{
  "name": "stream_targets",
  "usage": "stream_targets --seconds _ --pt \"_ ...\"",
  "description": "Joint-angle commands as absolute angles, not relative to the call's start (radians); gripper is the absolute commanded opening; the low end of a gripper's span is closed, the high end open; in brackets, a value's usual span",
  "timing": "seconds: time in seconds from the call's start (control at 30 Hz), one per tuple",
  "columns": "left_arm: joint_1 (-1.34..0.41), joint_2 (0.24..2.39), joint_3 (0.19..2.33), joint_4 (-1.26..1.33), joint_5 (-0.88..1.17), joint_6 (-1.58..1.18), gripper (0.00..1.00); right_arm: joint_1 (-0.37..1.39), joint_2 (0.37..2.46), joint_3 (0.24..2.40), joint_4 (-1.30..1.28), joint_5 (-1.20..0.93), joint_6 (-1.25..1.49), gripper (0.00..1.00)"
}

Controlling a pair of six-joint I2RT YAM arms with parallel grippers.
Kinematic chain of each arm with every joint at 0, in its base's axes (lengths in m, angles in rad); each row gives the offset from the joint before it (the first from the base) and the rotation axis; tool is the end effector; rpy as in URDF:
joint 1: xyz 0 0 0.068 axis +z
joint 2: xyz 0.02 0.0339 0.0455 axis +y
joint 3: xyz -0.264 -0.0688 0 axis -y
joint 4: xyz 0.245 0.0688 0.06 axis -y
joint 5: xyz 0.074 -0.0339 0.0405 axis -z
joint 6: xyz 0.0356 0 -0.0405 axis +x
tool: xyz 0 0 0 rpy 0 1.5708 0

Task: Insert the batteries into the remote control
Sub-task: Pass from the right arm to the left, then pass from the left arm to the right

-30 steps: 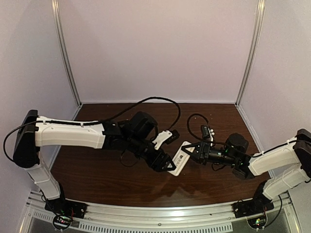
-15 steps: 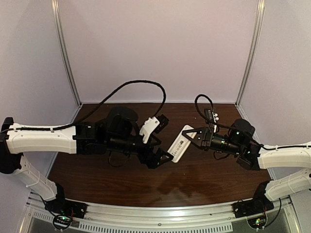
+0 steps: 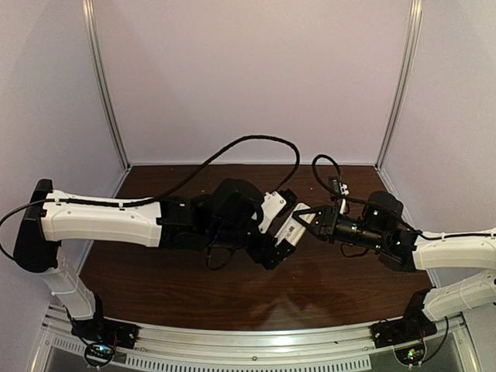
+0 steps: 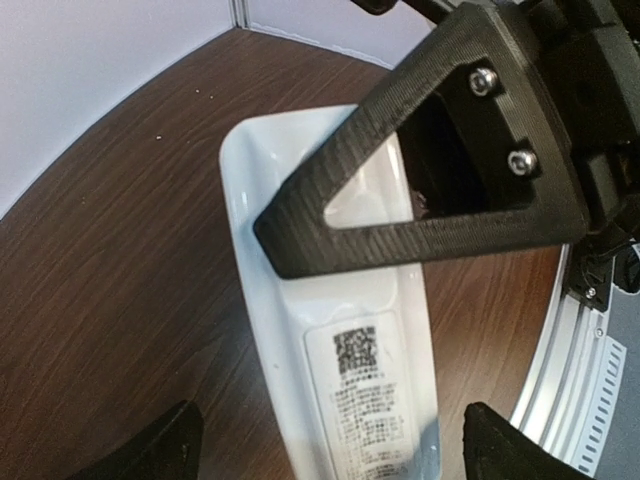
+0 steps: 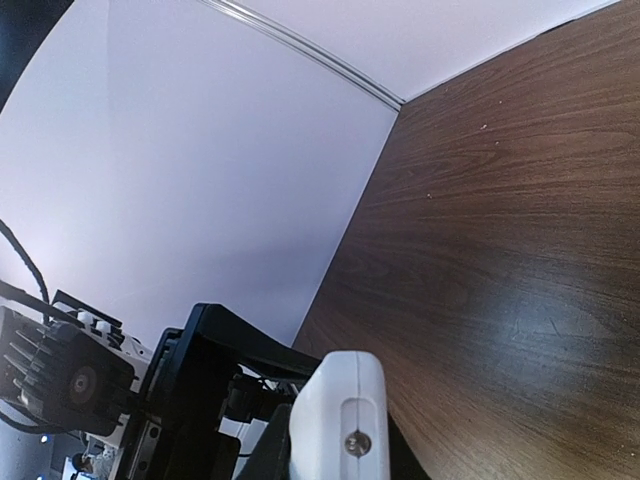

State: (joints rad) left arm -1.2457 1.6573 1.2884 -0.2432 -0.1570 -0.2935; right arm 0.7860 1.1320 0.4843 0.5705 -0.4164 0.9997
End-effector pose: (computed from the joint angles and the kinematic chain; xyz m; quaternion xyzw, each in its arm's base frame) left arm 0.1274 -0.3605 0.2814 0.3733 0.8028 -0.2700 0.3786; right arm 0.1634 0.1840 0.2443 -0.0630 0.7289 0.6128 0.2987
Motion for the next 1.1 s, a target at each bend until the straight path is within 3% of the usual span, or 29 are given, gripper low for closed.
stream_targets --seconds 0.0,0.43,0.5,0.73,0.87,1.07 --pt "-1.252 1.730 1.387 -0.322 -0.206 -0.309 0.91 0.795 1.116 0.506 0.571 -0.372 1.011 0.02" --pt "-1.250 1.779 1.448 -0.379 -0.238 -0.344 0.62 0.798 1.092 0.518 0.545 -0.361 1.007 0.10" --pt "-1.248 1.772 1.444 -0.379 -0.238 -0.353 0.59 0.798 1.090 0.521 0.546 -0.367 1.007 0.21" --pt "-1.193 1.628 1.291 -0.199 -0.026 -0.357 0.47 0.783 1.025 0.565 0.466 -0.405 0.899 0.73" --pt "-1.153 1.523 1.181 -0.031 0.175 -0.360 0.46 0.779 0.970 0.582 0.444 -0.459 0.793 0.84" --pt "-1.132 1.445 1.118 0.131 0.411 -0.364 0.46 0.779 0.938 0.585 0.523 -0.599 0.704 0.85"
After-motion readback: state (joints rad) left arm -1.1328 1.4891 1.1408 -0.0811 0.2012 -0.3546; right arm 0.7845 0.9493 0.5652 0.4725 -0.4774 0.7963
